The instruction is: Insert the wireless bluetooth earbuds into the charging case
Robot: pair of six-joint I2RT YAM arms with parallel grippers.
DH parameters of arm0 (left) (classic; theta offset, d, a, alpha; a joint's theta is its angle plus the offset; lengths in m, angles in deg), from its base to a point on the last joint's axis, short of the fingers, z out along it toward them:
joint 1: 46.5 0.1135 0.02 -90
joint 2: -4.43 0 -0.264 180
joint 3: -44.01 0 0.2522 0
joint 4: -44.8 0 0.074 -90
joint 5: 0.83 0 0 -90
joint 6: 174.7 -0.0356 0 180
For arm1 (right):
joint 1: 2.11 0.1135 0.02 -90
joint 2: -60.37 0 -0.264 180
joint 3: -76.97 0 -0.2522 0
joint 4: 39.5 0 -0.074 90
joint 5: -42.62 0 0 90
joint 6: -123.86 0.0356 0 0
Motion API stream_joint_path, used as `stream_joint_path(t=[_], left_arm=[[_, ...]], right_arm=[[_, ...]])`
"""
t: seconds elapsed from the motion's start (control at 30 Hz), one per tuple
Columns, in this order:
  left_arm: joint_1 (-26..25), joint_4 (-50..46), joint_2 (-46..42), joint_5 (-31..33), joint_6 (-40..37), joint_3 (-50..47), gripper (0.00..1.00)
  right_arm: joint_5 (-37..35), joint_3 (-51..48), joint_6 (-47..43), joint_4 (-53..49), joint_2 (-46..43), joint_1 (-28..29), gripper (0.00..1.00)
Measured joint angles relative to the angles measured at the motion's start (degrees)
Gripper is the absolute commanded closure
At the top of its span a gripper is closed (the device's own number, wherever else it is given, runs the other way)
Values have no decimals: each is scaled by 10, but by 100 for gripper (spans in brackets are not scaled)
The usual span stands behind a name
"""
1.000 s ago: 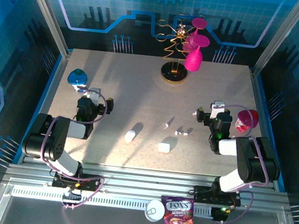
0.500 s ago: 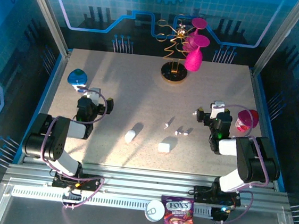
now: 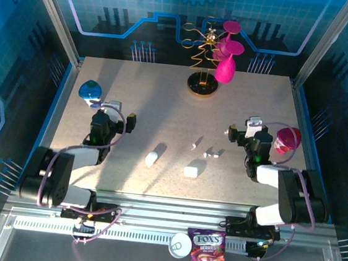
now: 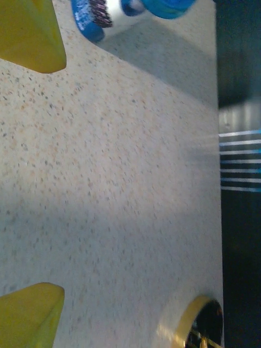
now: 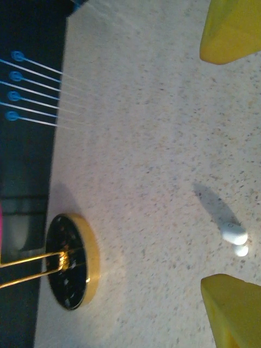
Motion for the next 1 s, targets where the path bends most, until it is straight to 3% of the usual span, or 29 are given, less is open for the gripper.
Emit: stream_joint_path(t=[0.2,0.43,0.67,1.0], left_arm=[[-44,-161,-111,-48,6,68,1],[-67,-317,-186,-148,32,147,1],[-73,-405,-207,-193,35,156,1],[-81,-423,-203,-202,35,156,0]], right_arm=[[57,27,-33,-117,-120,28,0],[124,85,-104,-296,-173,152,0],[169,162,-204,-507,-165,273,0],[153,199,-286,-683,-51,346,4]])
